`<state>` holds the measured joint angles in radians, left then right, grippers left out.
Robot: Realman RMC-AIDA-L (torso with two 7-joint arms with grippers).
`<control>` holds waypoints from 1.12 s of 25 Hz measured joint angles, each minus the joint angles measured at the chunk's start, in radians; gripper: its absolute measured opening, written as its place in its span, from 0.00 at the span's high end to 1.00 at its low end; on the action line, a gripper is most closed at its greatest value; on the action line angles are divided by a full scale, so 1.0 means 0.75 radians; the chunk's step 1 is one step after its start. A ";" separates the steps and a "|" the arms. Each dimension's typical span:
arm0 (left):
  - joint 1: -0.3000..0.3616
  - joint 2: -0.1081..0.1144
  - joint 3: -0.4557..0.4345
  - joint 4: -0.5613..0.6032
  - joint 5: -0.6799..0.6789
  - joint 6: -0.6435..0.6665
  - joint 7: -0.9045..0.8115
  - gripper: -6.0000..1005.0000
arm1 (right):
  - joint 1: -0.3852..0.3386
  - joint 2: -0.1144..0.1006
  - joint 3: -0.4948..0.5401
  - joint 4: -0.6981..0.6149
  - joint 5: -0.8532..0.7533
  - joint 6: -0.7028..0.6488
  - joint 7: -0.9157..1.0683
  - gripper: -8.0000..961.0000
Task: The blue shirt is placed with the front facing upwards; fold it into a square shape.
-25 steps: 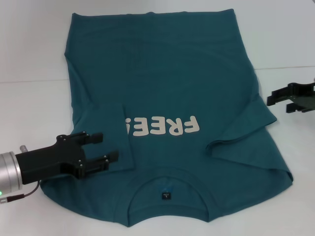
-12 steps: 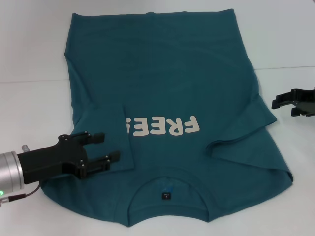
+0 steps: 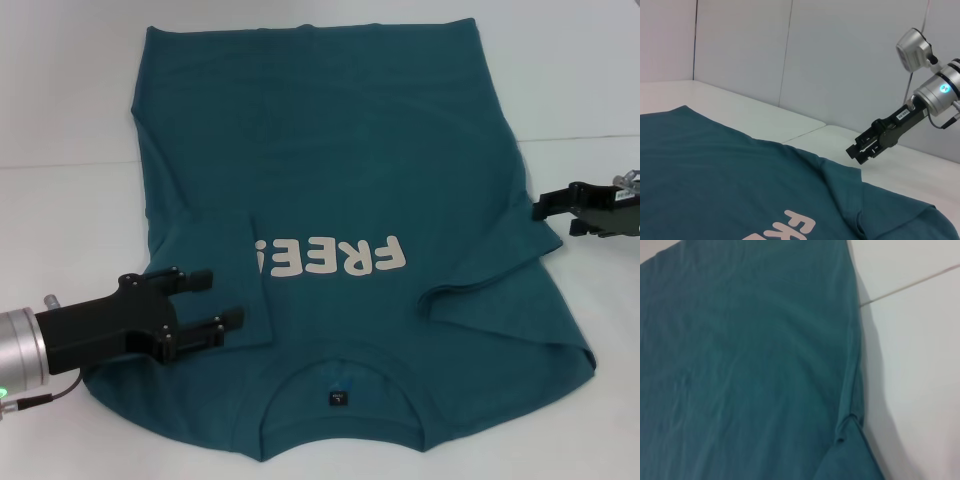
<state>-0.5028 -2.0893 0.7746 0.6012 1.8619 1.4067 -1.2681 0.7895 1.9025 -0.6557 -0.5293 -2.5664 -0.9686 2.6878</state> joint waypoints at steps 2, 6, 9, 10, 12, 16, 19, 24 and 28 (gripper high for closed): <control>0.000 0.000 0.000 0.000 0.000 0.000 0.001 0.29 | 0.001 0.001 0.000 0.011 0.002 0.018 -0.002 0.38; 0.000 0.000 0.000 0.000 -0.001 0.002 0.001 0.29 | 0.001 0.005 -0.001 0.018 0.002 0.027 -0.002 0.39; 0.001 0.000 0.000 0.000 -0.001 0.003 0.001 0.29 | 0.001 0.014 -0.001 0.019 0.002 0.040 -0.005 0.40; 0.001 0.000 0.000 0.000 -0.001 0.003 0.001 0.29 | 0.001 0.017 -0.001 0.022 0.002 0.044 -0.008 0.41; 0.002 0.000 0.000 0.000 0.000 0.002 0.002 0.29 | 0.003 0.020 -0.001 0.037 0.001 0.056 -0.015 0.41; 0.004 -0.001 0.000 0.000 0.000 0.002 0.003 0.29 | 0.013 0.020 -0.016 0.065 -0.007 0.080 -0.017 0.43; 0.006 -0.002 0.000 0.000 0.001 0.002 0.003 0.29 | 0.015 0.020 -0.043 0.071 -0.007 0.088 -0.007 0.44; 0.006 -0.002 0.000 0.000 0.000 0.001 0.005 0.29 | 0.016 0.031 -0.054 0.068 0.000 0.075 -0.026 0.45; 0.006 -0.002 0.000 0.000 0.000 0.003 0.006 0.29 | 0.020 0.043 -0.050 0.049 0.006 0.056 -0.068 0.62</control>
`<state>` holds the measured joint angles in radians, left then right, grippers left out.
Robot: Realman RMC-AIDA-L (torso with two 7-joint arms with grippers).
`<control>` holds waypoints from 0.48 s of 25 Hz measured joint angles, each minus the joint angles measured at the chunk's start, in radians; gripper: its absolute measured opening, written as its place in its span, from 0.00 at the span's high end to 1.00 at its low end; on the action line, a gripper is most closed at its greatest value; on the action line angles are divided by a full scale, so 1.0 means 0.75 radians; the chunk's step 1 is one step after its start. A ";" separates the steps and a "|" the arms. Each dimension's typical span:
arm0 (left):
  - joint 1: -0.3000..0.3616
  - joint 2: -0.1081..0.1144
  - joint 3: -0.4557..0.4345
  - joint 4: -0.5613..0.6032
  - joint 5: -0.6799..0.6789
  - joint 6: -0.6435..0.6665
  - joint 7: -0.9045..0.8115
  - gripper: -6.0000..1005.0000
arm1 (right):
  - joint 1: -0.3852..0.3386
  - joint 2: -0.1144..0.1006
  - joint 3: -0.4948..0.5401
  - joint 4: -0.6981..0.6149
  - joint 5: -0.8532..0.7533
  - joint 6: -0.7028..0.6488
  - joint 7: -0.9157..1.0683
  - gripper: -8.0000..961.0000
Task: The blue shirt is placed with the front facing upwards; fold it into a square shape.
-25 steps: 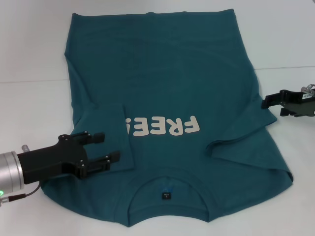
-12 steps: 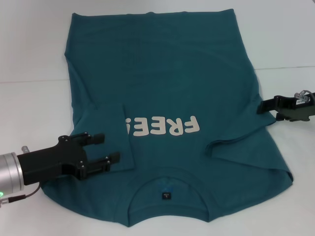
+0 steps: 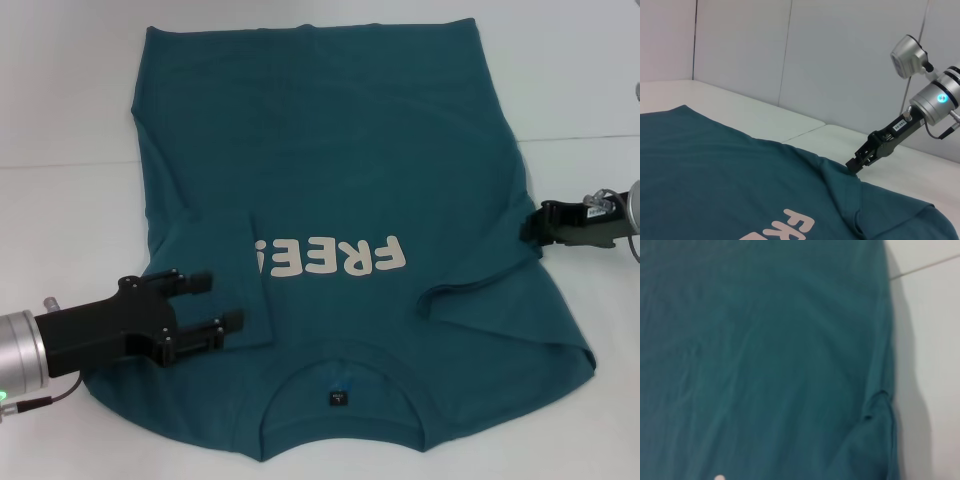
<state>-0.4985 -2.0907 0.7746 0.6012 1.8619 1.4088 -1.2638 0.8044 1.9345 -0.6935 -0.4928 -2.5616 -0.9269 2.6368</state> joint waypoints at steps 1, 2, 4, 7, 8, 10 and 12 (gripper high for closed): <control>0.000 0.000 0.000 0.000 0.000 0.001 0.000 0.29 | 0.001 0.003 0.001 -0.007 0.008 -0.003 -0.010 0.67; 0.000 0.001 0.000 0.000 0.000 0.002 0.000 0.29 | 0.001 0.007 0.000 -0.016 0.022 -0.007 -0.018 0.73; 0.000 0.001 0.000 0.000 -0.001 0.003 0.000 0.29 | 0.000 0.014 -0.004 -0.036 0.048 -0.020 -0.035 0.77; 0.000 0.004 0.000 0.000 -0.003 0.003 0.000 0.29 | 0.004 0.018 -0.004 -0.049 0.058 -0.031 -0.048 0.84; -0.001 0.004 0.000 0.000 -0.004 0.003 0.000 0.29 | 0.007 0.019 -0.004 -0.050 0.058 -0.032 -0.051 0.86; -0.002 0.004 0.000 0.000 -0.004 0.003 0.000 0.29 | 0.010 0.019 -0.004 -0.050 0.058 -0.032 -0.051 0.90; -0.002 0.004 0.000 0.000 -0.004 0.002 0.000 0.29 | 0.011 0.016 -0.004 -0.051 0.055 -0.035 -0.045 0.94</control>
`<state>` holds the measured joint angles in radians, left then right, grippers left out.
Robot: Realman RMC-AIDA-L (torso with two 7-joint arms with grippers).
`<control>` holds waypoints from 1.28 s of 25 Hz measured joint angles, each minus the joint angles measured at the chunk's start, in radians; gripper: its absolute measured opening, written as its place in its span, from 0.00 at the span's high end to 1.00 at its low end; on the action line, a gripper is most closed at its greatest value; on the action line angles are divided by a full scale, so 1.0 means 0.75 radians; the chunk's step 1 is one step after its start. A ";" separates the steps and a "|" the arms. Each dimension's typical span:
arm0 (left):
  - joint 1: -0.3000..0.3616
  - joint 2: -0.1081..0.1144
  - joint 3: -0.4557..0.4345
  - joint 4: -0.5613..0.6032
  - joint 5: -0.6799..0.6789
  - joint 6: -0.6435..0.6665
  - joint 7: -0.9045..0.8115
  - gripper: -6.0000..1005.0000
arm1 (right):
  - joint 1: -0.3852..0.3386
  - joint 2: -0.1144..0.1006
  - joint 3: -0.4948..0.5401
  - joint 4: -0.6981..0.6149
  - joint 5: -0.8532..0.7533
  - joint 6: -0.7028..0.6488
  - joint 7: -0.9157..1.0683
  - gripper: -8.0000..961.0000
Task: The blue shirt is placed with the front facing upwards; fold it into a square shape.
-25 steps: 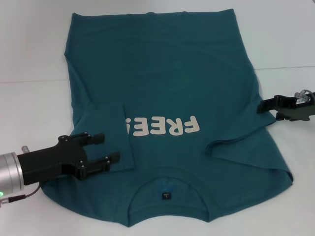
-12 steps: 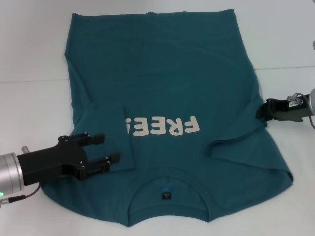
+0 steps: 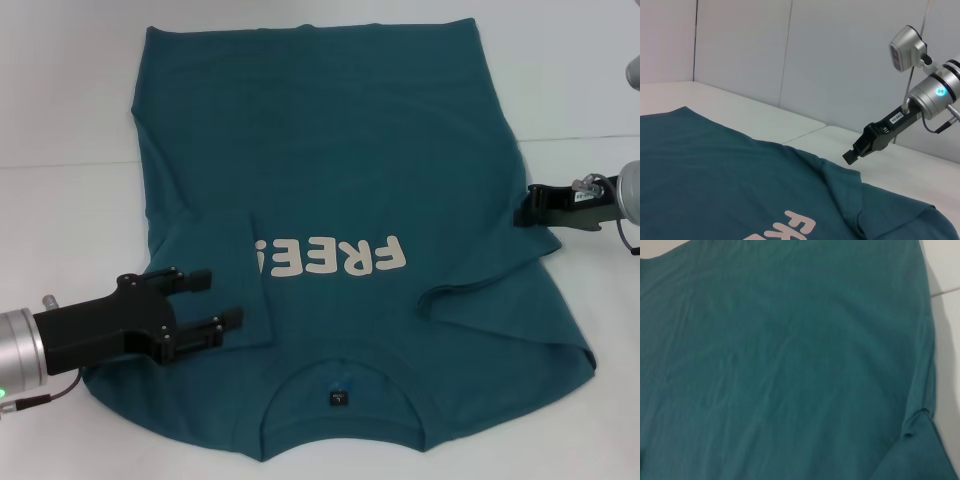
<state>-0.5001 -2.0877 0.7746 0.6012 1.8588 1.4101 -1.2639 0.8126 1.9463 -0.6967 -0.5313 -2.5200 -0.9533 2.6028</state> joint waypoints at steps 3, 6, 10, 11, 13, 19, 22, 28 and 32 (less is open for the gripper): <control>0.000 0.001 0.000 0.000 0.000 0.001 0.000 0.29 | -0.009 -0.022 0.002 -0.001 -0.004 -0.012 0.016 0.97; 0.000 0.002 0.000 0.000 0.000 0.003 0.000 0.29 | -0.032 -0.057 0.004 -0.001 -0.004 -0.022 0.041 0.99; -0.001 0.002 0.000 0.001 0.001 0.002 0.000 0.29 | -0.065 -0.073 0.012 -0.002 0.001 -0.010 0.056 0.92; -0.002 0.002 0.000 0.002 0.002 0.001 0.000 0.29 | -0.069 -0.073 0.013 -0.001 0.003 -0.003 0.057 0.90; -0.005 0.000 0.000 0.002 0.003 -0.001 0.000 0.29 | -0.071 -0.071 0.014 0.003 0.004 0.005 0.055 0.83; -0.008 -0.002 0.000 0.002 0.004 0.001 0.000 0.29 | -0.060 -0.059 0.014 0.014 0.006 0.014 0.046 0.51; -0.008 -0.002 0.000 0.002 0.005 0.004 0.000 0.29 | -0.058 -0.058 0.009 0.019 0.006 0.024 0.047 0.36; -0.005 -0.001 0.000 0.002 0.005 0.006 0.000 0.29 | -0.060 -0.056 0.008 0.033 0.006 0.041 0.047 0.29; -0.002 -0.001 0.000 0.002 0.005 0.006 0.002 0.29 | -0.058 -0.045 0.007 0.040 0.007 0.059 0.046 0.26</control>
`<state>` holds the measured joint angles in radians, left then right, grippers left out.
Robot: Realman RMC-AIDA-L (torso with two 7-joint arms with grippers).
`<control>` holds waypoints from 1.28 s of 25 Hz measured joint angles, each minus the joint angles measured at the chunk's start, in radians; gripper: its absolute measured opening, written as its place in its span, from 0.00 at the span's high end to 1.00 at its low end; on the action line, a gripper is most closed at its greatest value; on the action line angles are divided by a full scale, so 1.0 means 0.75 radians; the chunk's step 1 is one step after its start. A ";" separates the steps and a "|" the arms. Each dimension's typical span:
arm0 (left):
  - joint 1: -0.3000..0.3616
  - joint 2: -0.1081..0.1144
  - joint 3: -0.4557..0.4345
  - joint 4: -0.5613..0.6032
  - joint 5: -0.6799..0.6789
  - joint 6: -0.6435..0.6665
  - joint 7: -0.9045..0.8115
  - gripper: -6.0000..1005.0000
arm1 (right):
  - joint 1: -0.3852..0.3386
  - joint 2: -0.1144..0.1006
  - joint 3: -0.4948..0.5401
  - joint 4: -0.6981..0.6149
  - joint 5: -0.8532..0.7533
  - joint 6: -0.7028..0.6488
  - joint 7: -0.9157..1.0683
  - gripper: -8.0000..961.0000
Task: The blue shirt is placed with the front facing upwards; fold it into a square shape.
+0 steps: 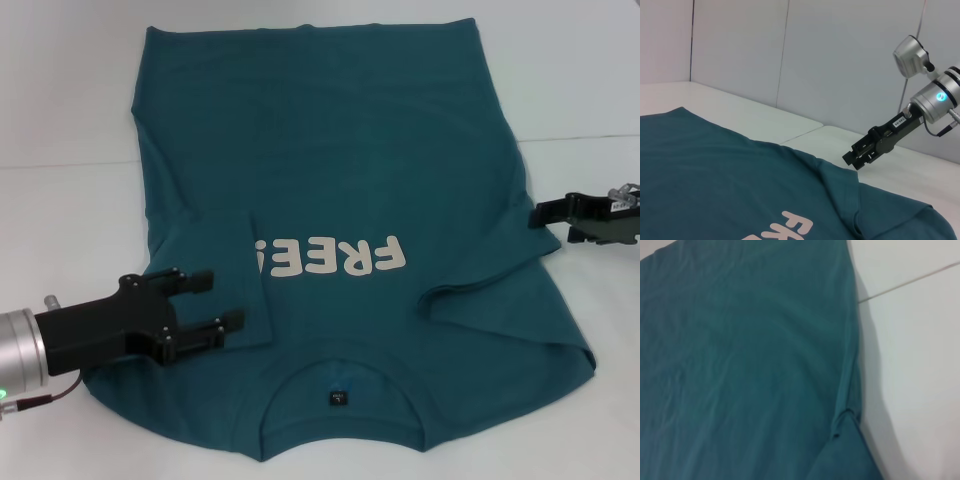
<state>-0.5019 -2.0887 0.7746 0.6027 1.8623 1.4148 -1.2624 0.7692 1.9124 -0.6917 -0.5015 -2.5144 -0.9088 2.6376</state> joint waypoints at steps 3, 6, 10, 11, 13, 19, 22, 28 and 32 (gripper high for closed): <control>0.002 -0.001 0.000 0.000 0.000 0.000 0.005 0.29 | 0.006 0.004 -0.005 0.011 -0.003 0.014 0.000 0.26; 0.003 -0.001 0.000 0.000 0.000 0.000 0.006 0.29 | 0.008 0.005 -0.007 0.019 -0.003 0.021 0.000 0.26; 0.003 -0.001 0.000 0.000 0.000 0.001 0.006 0.29 | 0.013 0.008 -0.006 0.036 -0.002 0.037 0.001 0.27; 0.002 -0.001 0.000 0.000 0.000 0.001 0.006 0.29 | 0.014 0.008 -0.006 0.041 -0.003 0.041 0.002 0.27; 0.002 -0.001 0.000 0.000 0.000 0.001 0.006 0.29 | 0.018 0.010 -0.007 0.052 -0.005 0.046 0.006 0.27; 0.002 -0.001 0.000 0.000 0.000 0.001 0.006 0.29 | 0.031 0.015 -0.016 0.066 -0.007 0.046 -0.004 0.43; 0.002 -0.001 0.000 0.000 -0.001 -0.002 0.006 0.29 | 0.036 0.019 -0.022 0.060 -0.003 0.038 -0.030 0.56; 0.002 0.002 0.000 0.000 -0.006 0.001 0.006 0.29 | 0.043 0.034 -0.023 0.050 0.001 0.031 -0.068 0.71; 0.002 0.004 0.000 0.000 -0.007 0.001 0.006 0.29 | 0.044 0.036 -0.023 0.045 0.002 0.026 -0.074 0.80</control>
<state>-0.5001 -2.0859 0.7746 0.6028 1.8572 1.4157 -1.2578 0.8019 1.9397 -0.7088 -0.4680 -2.5128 -0.8890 2.5821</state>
